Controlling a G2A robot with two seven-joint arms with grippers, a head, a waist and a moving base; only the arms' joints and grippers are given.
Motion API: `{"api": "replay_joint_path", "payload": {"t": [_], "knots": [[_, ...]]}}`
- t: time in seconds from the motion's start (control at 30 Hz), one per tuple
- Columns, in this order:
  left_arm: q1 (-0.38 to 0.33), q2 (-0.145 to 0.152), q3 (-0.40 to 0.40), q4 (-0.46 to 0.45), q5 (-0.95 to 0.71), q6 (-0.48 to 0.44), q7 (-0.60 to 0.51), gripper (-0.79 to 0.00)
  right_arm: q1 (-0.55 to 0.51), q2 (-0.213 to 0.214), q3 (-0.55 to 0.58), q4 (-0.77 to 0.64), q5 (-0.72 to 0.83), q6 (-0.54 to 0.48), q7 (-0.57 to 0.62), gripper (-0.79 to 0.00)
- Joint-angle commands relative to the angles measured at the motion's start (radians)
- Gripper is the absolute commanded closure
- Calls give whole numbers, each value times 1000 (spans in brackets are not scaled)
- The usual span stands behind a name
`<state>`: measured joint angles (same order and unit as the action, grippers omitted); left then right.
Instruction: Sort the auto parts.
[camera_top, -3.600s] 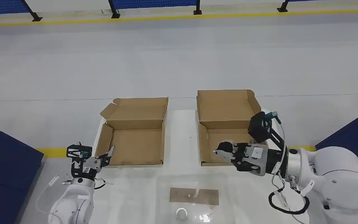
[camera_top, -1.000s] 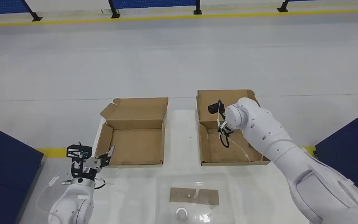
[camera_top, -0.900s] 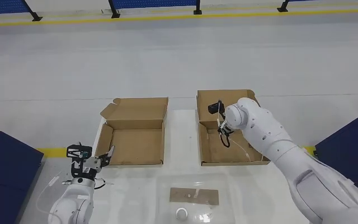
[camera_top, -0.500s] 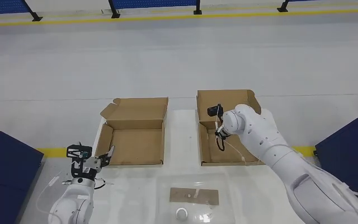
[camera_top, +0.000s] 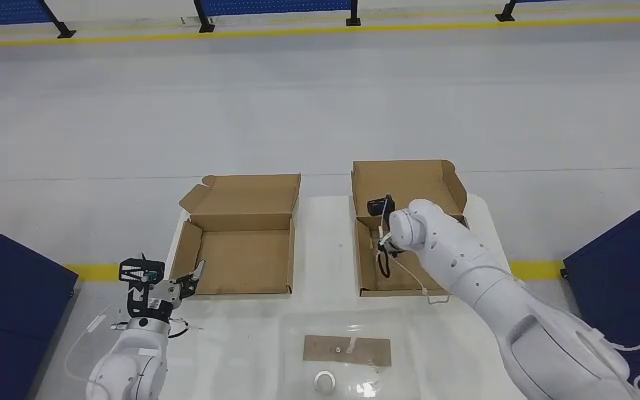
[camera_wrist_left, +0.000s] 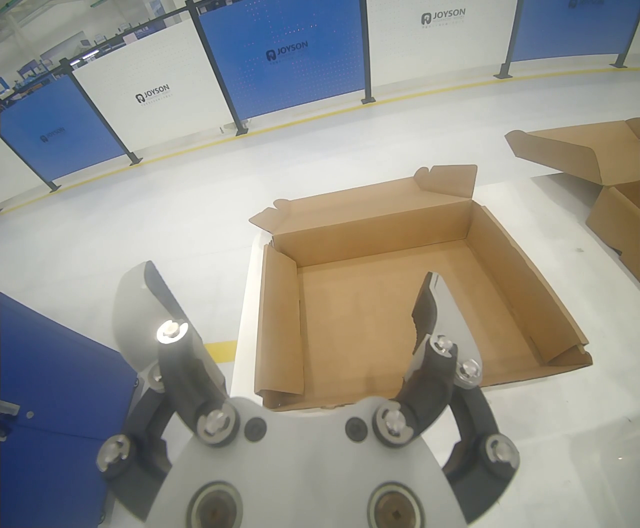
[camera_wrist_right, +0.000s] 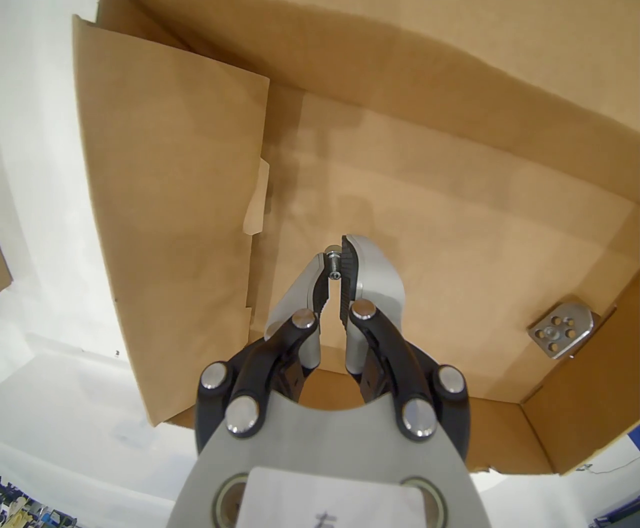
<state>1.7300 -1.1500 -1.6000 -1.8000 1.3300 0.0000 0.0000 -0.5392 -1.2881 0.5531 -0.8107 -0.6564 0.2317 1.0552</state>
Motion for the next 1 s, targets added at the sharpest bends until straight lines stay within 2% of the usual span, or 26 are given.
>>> {"api": "replay_joint_path", "payload": {"t": [0.0, 0.4, 0.43, 0.47, 0.53, 0.7, 0.77, 0.97], "knots": [[0, 0, 0, 0, 0, 0, 0, -785, 0, -7, -1, 13, -1, 2, -5, 0], [0, 0, 0, 0, 0, 0, 0, -785, 2, -41, 1, 85, -3, -17, -20, 0], [0, 0, 0, 0, 0, 0, 0, -785, 3, -43, 2, 90, -3, -18, -21, -40], [0, 0, 0, 0, 0, 0, 0, -785, 4, -45, 3, 95, -3, -19, -23, -139], [0, 0, 0, 0, 0, 0, 0, -785, 6, -49, 5, 104, -5, -23, -24, -274], [0, 0, 0, 0, 0, 0, 0, -785, 10, -57, 12, 118, -14, -33, -28, -471], [0, 0, 0, 0, 0, 0, 0, -785, 12, -58, 17, 121, -14, -37, -31, -594], [0, 0, 0, 0, 0, 0, 0, -785, 15, -52, 50, 101, -5, -61, -28, -714]]}}
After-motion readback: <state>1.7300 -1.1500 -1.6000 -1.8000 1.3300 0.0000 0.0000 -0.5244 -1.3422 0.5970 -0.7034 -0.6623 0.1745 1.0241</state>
